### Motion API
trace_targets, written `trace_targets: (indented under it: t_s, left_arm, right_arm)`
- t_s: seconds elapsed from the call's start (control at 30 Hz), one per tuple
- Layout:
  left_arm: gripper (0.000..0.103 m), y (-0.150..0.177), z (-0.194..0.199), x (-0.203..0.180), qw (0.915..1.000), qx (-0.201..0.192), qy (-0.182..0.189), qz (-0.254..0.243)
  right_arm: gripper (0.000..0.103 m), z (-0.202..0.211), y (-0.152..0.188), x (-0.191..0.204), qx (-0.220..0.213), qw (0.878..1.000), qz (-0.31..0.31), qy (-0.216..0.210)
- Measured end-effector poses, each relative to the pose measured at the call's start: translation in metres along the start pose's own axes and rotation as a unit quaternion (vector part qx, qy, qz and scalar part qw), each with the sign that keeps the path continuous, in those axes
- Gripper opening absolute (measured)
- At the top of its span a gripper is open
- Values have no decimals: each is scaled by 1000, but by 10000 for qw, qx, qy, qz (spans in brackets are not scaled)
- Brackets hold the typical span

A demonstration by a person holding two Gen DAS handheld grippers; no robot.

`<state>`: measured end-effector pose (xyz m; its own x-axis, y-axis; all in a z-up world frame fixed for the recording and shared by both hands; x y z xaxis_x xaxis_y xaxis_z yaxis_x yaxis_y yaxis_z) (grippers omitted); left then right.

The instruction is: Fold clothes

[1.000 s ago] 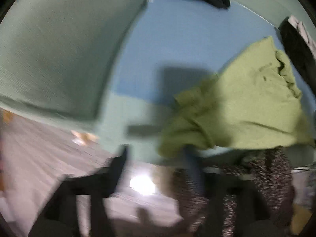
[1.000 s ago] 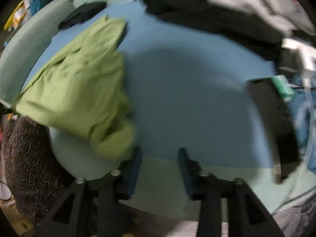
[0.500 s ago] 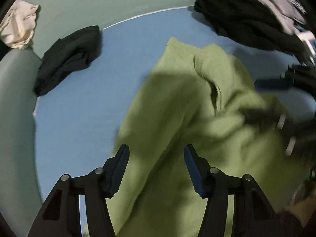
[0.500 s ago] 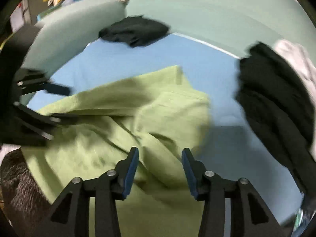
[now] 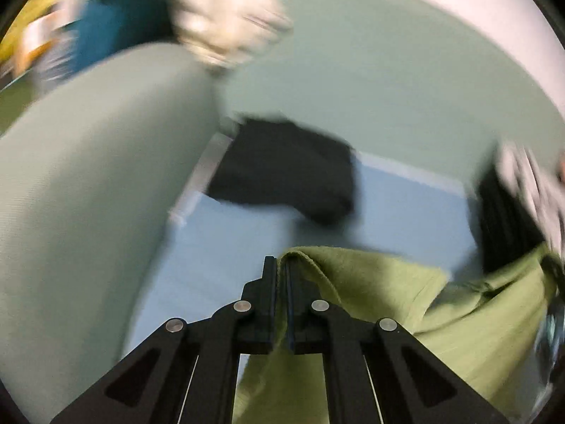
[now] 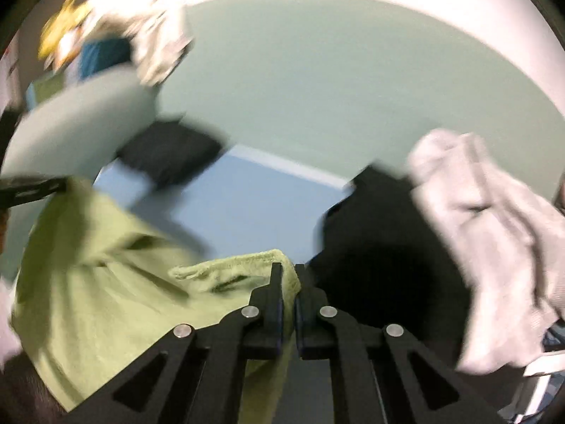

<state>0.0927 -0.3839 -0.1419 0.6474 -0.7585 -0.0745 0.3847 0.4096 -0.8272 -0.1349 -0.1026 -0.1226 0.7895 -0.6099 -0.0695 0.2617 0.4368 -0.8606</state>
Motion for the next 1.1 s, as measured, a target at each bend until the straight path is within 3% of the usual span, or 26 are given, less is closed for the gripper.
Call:
trace_targets:
  t_s: [0.13, 0.23, 0.27, 0.3, 0.33, 0.37, 0.4, 0.43, 0.5, 0.6, 0.67, 0.7, 0.8, 0.93, 1.03, 1.1]
  left_arm:
    - [5, -40, -22, 46, 9930, -638, -769, 626]
    - [5, -64, -41, 70, 9772, -1183, -1508, 914]
    - [5, -60, -56, 78, 9764, -1027, -1511, 1150]
    - [8, -56, -72, 85, 9752, -845, -1495, 1395]
    - [12, -52, -87, 93, 9731, -663, -1478, 1639]
    - [32, -32, -98, 89, 9779, -73, -1164, 1735]
    - [56, -11, -108, 83, 9785, 547, -824, 1812]
    - [63, 9, -116, 78, 9741, 1163, -479, 1880]
    - [64, 51, -102, 65, 9702, 1977, -36, 1401]
    - [64, 119, -63, 59, 9637, 2658, 49, 235]
    - [64, 156, -39, 61, 9529, 3031, 97, -36]
    - [64, 171, -25, 62, 9486, 3161, 162, 40]
    - [64, 182, 13, 66, 9512, 3058, 316, 280]
    - [64, 191, 55, 83, 9535, 2891, 283, 808]
    - [64, 200, 84, 93, 9547, 2767, 356, 1039]
    - [64, 209, 98, 98, 9518, 2775, 416, 1241]
  right_arm:
    - [5, -28, -35, -26, -175, 9994, -157, 269]
    - [6, -62, -52, -21, -330, 9976, -226, 559]
    - [11, -71, -54, -25, -362, 9967, -300, 657]
    - [24, -82, -55, -29, -357, 9959, -379, 740]
    - [53, -95, -49, -32, -225, 9956, -477, 777]
    - [63, -105, -43, -35, -65, 9952, -575, 786]
    - [62, -108, -33, -34, 165, 9953, -673, 674]
    - [62, -104, -22, -30, 284, 9957, -748, 465]
    - [62, -84, -3, -17, 269, 9973, -686, -10]
    - [67, -36, 41, 0, 301, 9986, -128, -425]
    - [71, -7, 75, 9, 556, 9966, 148, -597]
    - [71, 7, 92, 14, 710, 9948, 262, -688]
    - [71, 52, 145, 27, 1105, 9885, 590, -851]
    - [71, 94, 188, 59, 1197, 9800, 1037, -1201]
    - [70, 107, 205, 80, 1371, 9751, 708, -1590]
    - [70, 104, 208, 84, 1410, 9743, 114, -1755]
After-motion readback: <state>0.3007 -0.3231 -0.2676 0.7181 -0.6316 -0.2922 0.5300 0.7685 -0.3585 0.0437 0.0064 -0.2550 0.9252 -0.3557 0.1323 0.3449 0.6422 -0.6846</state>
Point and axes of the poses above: each gripper's, at about its wrist camera, not at the fingertips, and z roughly against the way its jaws point, x to its left, y to its underside, the point moved 9 cm from there along -z, roughly the way its jaws point, and after that the axes turned 14 degrees about -x, right-handed, at the moved point
